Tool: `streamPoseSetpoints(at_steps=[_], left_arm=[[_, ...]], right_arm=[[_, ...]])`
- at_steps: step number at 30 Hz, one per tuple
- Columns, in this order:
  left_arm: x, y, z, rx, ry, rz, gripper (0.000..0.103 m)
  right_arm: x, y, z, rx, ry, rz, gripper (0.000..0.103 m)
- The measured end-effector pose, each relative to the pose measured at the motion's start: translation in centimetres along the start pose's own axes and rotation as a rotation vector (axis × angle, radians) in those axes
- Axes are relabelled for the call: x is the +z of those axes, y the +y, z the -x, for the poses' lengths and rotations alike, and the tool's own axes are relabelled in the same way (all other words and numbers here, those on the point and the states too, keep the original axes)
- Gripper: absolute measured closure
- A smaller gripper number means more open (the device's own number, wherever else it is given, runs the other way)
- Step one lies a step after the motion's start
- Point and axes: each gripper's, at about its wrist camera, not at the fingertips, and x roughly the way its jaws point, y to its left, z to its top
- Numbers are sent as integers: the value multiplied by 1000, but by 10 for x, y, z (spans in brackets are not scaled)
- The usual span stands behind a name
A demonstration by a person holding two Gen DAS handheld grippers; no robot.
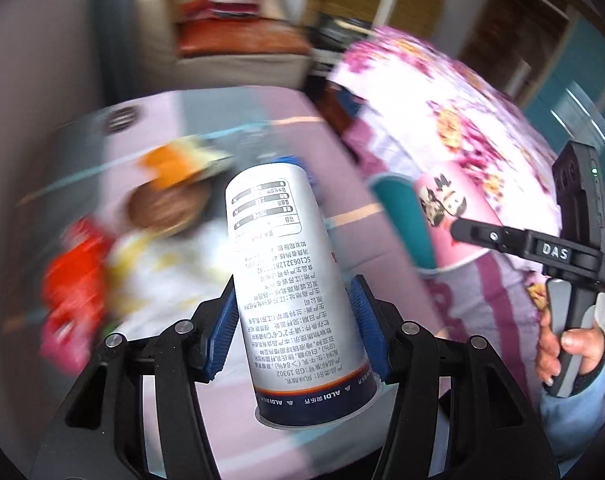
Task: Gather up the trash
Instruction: 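Carry both cups over the teal bin and open both tools to drop them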
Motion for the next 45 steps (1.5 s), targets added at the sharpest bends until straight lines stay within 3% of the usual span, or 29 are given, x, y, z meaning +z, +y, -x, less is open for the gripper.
streamPoseSetpoints(at_steps=[7, 13, 19, 20, 24, 34, 45], left_arm=[[59, -87, -103, -92, 101, -147, 47], [67, -132, -167, -119, 193, -215, 47], [67, -151, -203, -137, 243, -229, 46], [67, -154, -207, -137, 248, -231, 45], [67, -155, -210, -115, 240, -240, 19], [64, -140, -194, -90, 204, -228, 14], [56, -118, -176, -106, 194, -185, 11]], right_arm=[[19, -91, 18, -68, -97, -210, 48], [25, -144, 19, -104, -104, -287, 47], [29, -166, 12, -118, -93, -312, 46], [29, -169, 11, -121, -93, -315, 46], [33, -172, 7, -126, -83, -318, 46], [33, -171, -10, -145, -42, -304, 45], [33, -154, -18, -192, -15, -291, 29]])
